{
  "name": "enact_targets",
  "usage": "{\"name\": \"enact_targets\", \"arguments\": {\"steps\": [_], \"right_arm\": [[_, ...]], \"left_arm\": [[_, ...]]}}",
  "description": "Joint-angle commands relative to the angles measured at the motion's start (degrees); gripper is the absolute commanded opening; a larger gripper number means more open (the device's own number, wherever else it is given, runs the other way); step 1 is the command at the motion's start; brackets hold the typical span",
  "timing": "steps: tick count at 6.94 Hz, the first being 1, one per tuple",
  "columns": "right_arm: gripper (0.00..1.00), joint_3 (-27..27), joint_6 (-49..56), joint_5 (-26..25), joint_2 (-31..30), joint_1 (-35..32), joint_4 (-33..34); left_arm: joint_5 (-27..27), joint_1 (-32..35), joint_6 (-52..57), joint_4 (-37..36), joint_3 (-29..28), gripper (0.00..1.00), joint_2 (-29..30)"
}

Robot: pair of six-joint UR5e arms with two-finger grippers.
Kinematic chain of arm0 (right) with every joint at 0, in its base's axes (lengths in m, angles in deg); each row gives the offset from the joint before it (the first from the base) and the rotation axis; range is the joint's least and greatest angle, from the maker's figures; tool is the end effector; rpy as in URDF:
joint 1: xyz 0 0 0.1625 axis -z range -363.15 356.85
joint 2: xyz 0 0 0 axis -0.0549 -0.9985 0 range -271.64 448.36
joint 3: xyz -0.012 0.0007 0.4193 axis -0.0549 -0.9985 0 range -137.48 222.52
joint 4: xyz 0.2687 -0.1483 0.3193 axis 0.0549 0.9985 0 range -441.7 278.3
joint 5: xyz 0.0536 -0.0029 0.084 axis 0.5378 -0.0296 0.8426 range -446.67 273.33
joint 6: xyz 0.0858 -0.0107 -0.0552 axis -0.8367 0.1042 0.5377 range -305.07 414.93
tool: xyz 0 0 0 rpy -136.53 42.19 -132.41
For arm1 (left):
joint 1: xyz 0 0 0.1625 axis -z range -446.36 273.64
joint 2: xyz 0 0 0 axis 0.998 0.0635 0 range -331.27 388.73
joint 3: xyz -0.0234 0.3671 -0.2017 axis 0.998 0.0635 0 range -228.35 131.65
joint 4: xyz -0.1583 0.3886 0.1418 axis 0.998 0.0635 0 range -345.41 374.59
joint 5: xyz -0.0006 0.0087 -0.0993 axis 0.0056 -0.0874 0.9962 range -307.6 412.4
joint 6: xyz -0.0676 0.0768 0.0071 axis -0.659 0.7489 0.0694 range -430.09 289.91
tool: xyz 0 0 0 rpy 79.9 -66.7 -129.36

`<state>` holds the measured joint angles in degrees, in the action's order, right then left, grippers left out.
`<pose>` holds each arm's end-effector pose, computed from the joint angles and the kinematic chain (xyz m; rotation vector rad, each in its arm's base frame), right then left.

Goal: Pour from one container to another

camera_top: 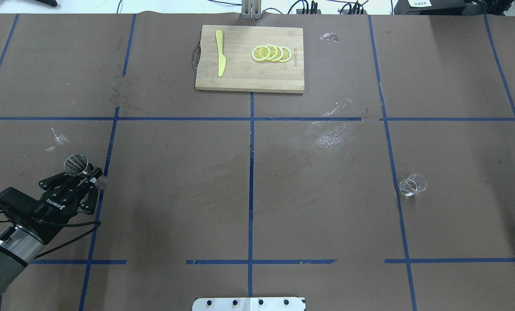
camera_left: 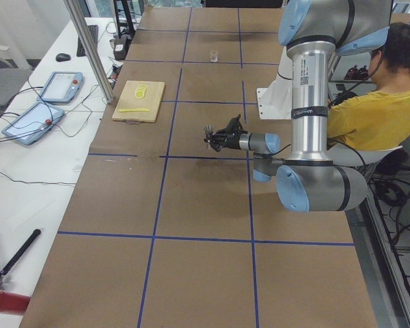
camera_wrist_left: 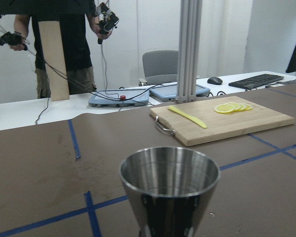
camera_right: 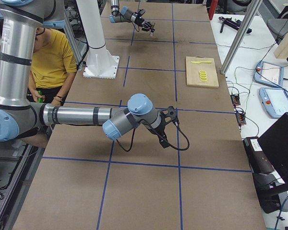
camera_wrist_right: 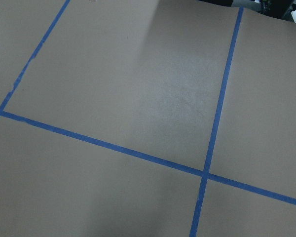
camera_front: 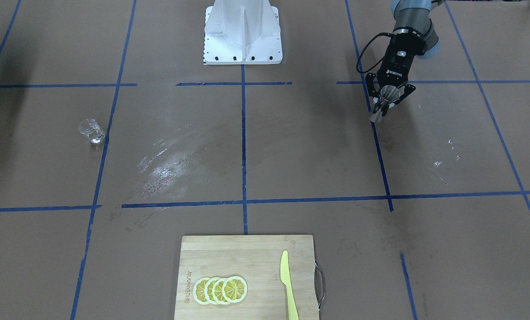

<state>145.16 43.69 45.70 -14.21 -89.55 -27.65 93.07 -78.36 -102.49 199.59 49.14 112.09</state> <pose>0.0354 -0.4593 0.5742 0.5010 -0.7844 -0.1087 0.3966 -0.2690 0.4670 1.3466 0.9317 -0.0577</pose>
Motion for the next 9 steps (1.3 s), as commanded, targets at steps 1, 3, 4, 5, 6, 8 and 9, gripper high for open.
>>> {"name": "enact_targets", "arguments": {"steps": [1,3,4,5,6,8,9], "right_arm": [[1.00,0.02,-0.02,-0.09,0.00,0.00,0.00],[1.00,0.02,-0.37,-0.18,0.17,0.09,0.00],[1.00,0.11,-0.37,-0.10,0.44,0.09,0.00],[1.00,0.02,-0.37,-0.18,0.53,0.09,0.00],[1.00,0.02,-0.46,-0.18,0.53,0.09,0.09],[1.00,0.28,-1.59,-0.18,0.79,0.18,0.26],[1.00,1.24,-5.95,0.08,0.88,1.22,0.26]], "left_arm": [[17.77,4.10,10.21,4.83,0.95,0.00,1.80],[40.18,13.67,18.22,3.71,-0.01,0.00,9.40],[47.33,16.59,18.33,1.87,-0.62,0.00,11.89],[53.32,18.96,19.38,-1.80,-0.80,0.00,16.18],[59.90,21.34,21.04,-7.06,-3.50,0.00,23.53],[62.34,21.63,21.24,-8.78,-12.54,0.00,35.95],[62.34,21.54,21.15,-9.30,-13.45,0.00,37.21]]}}
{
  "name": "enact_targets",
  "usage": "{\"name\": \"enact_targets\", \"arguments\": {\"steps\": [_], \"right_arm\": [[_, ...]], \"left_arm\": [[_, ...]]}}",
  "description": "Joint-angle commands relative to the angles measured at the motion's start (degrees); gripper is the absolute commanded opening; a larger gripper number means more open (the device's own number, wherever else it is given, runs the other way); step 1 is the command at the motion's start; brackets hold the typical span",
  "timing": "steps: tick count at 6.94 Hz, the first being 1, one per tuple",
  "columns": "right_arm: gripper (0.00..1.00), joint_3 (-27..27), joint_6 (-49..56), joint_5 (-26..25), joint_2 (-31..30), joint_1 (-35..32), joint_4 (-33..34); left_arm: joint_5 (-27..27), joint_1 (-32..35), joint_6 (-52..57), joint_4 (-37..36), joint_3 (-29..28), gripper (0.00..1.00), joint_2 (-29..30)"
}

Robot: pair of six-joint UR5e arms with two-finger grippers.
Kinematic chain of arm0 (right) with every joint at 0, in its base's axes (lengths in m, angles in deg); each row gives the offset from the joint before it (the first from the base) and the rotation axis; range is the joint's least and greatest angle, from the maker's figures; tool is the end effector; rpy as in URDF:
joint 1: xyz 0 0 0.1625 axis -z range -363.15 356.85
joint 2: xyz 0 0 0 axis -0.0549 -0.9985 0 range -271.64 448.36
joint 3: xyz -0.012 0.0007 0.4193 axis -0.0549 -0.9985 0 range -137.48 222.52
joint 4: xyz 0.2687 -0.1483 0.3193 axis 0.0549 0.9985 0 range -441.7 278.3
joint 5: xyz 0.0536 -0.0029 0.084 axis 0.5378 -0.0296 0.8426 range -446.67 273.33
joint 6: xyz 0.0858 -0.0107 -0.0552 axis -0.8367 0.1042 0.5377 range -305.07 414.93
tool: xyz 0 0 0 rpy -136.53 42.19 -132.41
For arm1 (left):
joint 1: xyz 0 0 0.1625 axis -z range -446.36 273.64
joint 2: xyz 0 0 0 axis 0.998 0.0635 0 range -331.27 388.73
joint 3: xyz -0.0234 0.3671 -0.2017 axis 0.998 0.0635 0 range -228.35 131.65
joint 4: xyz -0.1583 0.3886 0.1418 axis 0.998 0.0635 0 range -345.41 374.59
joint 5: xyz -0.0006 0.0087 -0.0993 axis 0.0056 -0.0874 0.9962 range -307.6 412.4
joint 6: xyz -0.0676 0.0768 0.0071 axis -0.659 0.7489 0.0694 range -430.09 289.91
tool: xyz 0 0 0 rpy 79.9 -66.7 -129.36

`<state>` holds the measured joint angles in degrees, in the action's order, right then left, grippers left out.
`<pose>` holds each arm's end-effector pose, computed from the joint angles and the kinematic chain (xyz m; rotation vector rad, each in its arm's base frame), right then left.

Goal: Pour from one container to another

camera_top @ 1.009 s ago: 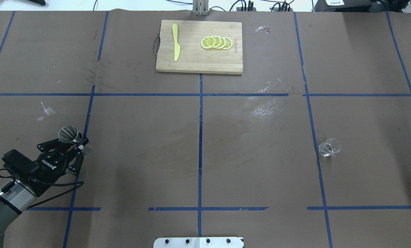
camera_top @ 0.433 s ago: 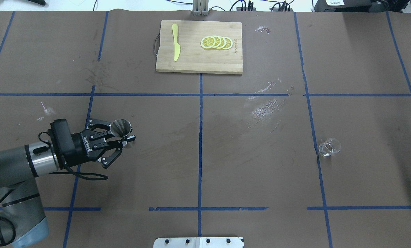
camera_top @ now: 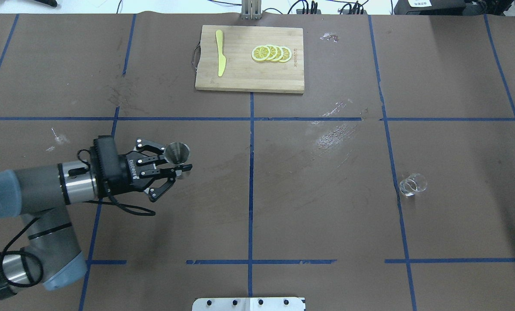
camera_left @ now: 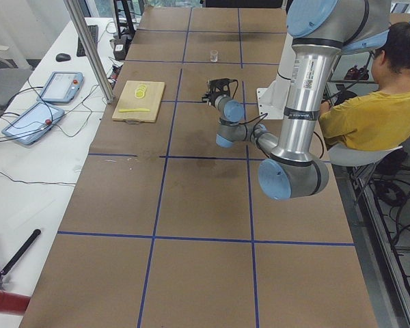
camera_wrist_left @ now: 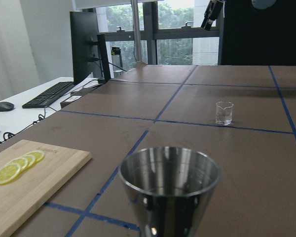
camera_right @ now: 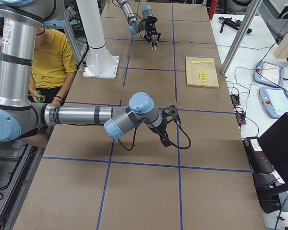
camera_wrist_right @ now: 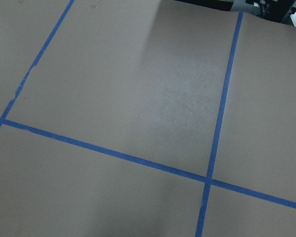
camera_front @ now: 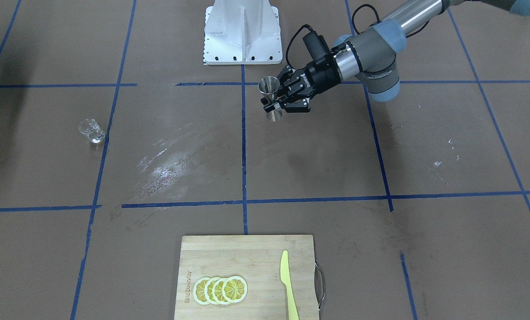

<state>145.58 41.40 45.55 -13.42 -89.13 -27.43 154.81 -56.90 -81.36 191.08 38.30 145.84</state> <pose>0.0318 -0.4653 0.5644 0.4992 -0.7944 -0.0842 0.5001 -0.4103 0.2376 1.5235 1.2892 0.7748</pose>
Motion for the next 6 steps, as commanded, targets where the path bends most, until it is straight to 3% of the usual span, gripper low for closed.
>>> {"name": "enact_targets", "arguments": {"steps": [1,3,5,6], "right_arm": [[1.00,3.35,-8.05,-0.65,-0.08,3.34,0.13],[1.00,8.62,-18.14,-2.57,-0.43,9.04,0.22],[1.00,18.26,-28.80,-11.06,-0.61,20.09,0.13],[1.00,21.01,-29.18,-14.68,-0.69,24.33,0.13]], "left_arm": [[0.60,0.08,-0.06,-0.97,-2.71,0.00,3.48],[0.34,-0.01,-0.24,-2.10,-2.71,0.00,4.18],[0.16,-0.01,-0.33,-2.73,-2.71,0.00,4.62],[0.08,-0.01,-0.33,-2.81,-2.71,0.00,4.62]]}}
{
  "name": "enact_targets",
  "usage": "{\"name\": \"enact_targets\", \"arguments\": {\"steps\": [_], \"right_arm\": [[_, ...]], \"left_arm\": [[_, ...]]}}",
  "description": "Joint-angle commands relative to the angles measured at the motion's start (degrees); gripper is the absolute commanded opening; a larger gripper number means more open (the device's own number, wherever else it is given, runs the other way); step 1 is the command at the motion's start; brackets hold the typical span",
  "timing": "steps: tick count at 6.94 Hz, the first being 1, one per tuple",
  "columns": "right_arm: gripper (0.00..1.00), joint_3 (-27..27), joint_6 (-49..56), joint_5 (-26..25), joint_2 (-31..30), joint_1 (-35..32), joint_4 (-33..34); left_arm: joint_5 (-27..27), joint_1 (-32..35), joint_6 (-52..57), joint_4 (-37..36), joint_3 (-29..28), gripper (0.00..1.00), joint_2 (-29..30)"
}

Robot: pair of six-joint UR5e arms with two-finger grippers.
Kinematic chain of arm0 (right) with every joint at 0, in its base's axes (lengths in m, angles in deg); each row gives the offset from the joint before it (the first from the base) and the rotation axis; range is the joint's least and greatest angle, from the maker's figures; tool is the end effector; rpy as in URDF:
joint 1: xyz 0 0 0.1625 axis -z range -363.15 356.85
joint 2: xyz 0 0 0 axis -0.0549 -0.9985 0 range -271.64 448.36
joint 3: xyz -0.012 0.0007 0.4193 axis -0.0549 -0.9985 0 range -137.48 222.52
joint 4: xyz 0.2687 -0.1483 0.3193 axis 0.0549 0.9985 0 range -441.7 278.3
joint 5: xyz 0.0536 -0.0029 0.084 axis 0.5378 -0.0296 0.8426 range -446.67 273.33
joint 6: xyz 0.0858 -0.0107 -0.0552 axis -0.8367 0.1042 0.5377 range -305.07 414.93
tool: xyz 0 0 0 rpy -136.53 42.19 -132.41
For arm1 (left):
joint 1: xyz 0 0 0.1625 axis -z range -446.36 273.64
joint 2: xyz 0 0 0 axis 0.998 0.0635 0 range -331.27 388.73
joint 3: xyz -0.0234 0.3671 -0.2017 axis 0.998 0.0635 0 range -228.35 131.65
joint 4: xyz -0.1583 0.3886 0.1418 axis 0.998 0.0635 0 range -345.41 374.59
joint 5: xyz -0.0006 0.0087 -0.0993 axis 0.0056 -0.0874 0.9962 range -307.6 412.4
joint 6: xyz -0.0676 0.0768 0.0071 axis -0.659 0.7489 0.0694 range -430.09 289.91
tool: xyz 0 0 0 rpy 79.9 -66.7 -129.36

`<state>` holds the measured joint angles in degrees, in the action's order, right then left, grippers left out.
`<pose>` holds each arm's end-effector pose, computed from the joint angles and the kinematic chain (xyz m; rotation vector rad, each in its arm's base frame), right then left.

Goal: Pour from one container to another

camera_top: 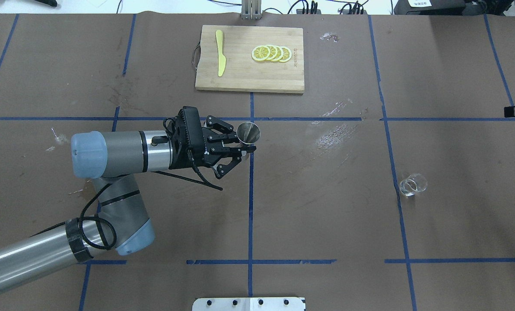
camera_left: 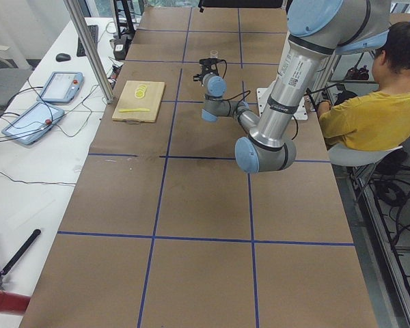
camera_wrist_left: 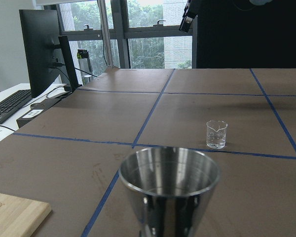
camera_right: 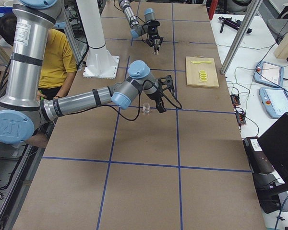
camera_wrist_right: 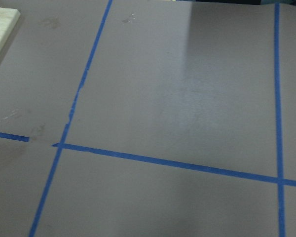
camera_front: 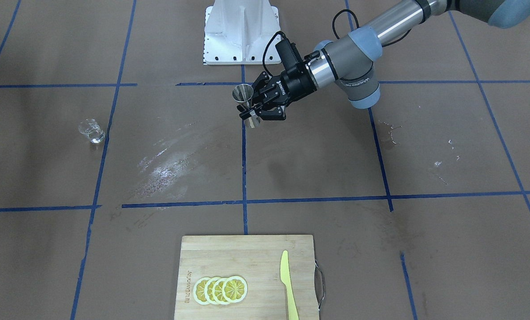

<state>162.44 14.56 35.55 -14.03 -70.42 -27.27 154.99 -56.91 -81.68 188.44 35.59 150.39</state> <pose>-0.0983 -0.4380 0.4175 0.4939 -0.9128 0.0193 0.5221 -0.4223 0.2098 1.5057 1.2874 0.7772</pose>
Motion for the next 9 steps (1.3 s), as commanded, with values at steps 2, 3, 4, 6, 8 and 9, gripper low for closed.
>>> {"name": "enact_targets", "arguments": {"steps": [2,3,4,6,8,9], "right_arm": [[1.00,5.15,-12.04,-15.71,-0.35,13.69,-0.03],[1.00,5.41,-13.50,-28.05,-2.01,21.31,-0.20],[1.00,5.24,-15.16,-40.96,-4.20,30.00,-1.86],[0.99,3.93,-22.87,-59.00,-6.68,42.85,-5.83],[0.98,-0.37,-31.50,-78.99,-6.16,54.39,-6.70],[0.95,-3.52,-33.96,-84.55,-5.98,57.48,-9.14]], "left_arm": [[-0.10,-0.01,-0.01,-0.79,0.00,0.00,0.34],[-0.19,-0.01,-0.01,-0.79,0.00,0.00,0.34],[-0.19,-0.01,-0.01,-0.79,0.00,0.00,0.34],[-0.19,0.08,-0.01,-1.66,0.00,0.00,0.25],[-0.19,0.08,-0.01,-1.76,0.00,0.00,0.25],[-0.28,0.08,-0.01,-1.76,0.00,0.00,0.25]]}}
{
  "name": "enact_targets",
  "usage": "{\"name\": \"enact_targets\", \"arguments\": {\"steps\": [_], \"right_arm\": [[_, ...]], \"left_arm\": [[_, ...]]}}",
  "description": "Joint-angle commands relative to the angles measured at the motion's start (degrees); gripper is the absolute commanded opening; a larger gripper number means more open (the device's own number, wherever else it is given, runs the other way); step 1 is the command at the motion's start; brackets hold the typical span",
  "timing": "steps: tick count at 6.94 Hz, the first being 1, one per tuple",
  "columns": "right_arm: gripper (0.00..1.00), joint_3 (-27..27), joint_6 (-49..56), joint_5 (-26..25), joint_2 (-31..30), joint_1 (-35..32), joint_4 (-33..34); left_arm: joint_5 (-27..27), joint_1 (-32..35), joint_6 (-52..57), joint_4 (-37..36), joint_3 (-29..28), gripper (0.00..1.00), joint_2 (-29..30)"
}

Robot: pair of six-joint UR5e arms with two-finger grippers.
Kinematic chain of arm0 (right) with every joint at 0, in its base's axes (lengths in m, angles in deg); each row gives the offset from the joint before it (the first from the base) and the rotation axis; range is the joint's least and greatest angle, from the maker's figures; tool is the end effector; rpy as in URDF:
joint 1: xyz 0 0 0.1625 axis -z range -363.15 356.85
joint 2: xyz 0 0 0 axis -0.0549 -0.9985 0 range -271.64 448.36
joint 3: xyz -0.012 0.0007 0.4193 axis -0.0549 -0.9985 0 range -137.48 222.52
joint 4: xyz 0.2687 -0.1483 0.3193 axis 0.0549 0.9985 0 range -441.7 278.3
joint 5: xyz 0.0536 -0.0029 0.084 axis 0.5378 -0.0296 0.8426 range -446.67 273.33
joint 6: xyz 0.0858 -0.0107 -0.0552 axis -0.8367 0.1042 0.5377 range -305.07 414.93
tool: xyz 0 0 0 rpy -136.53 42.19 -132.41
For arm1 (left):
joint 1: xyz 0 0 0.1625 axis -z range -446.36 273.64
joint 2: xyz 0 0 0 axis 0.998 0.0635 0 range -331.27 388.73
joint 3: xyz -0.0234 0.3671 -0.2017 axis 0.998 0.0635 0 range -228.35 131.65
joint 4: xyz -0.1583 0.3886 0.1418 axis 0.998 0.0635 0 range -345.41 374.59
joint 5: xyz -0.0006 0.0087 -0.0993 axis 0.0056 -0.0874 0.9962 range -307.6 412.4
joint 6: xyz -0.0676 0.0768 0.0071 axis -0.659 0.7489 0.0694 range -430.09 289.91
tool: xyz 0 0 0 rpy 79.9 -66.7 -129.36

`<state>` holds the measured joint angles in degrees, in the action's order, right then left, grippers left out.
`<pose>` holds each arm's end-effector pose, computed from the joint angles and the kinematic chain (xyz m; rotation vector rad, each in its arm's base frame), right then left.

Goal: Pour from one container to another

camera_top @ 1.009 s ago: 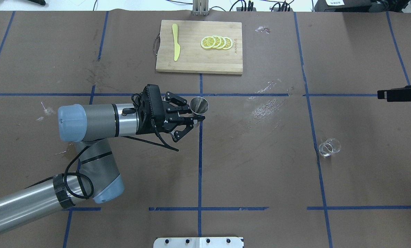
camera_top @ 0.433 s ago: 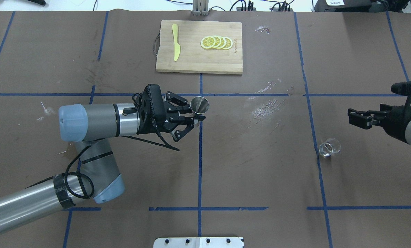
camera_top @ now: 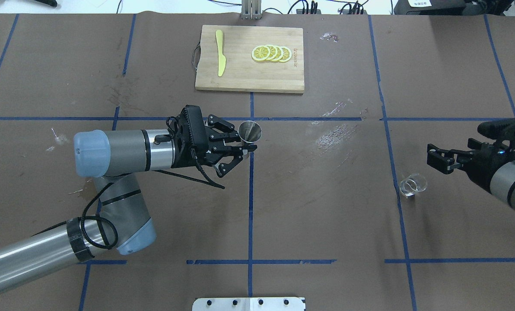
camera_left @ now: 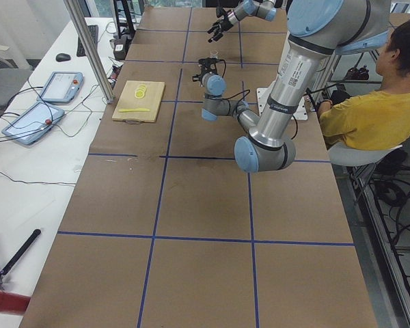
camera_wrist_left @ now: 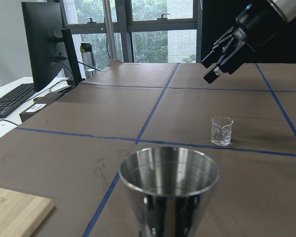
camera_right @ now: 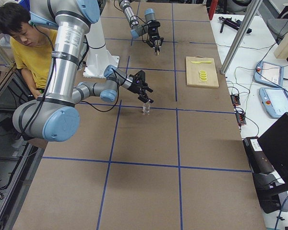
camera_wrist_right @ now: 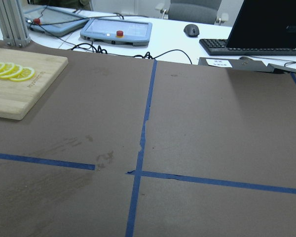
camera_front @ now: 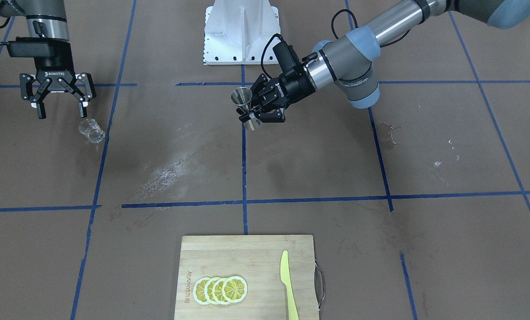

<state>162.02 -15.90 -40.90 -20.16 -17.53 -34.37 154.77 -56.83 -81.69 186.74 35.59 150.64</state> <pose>-0.3362 -0.2977 0.4432 0.9373 -0.6426 0.2864 0.5249 -0.4253 0.2087 1.4854 1.2703 0.7778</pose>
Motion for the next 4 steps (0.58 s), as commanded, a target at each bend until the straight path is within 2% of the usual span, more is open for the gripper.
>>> {"name": "enact_targets", "arguments": {"steps": [1,2,4], "right_arm": [[0.94,-6.96,-4.58,-13.20,2.25,6.45,-4.25],[0.97,-10.48,-4.67,-15.69,4.79,7.17,-4.88],[0.99,-13.58,-5.02,-17.20,5.87,8.13,-4.88]], "left_arm": [[-0.07,0.01,0.00,-0.06,0.00,0.00,0.00],[0.02,0.01,0.00,-0.06,0.00,0.00,0.00],[0.02,0.01,0.00,-0.06,0.00,0.00,0.00]]}}
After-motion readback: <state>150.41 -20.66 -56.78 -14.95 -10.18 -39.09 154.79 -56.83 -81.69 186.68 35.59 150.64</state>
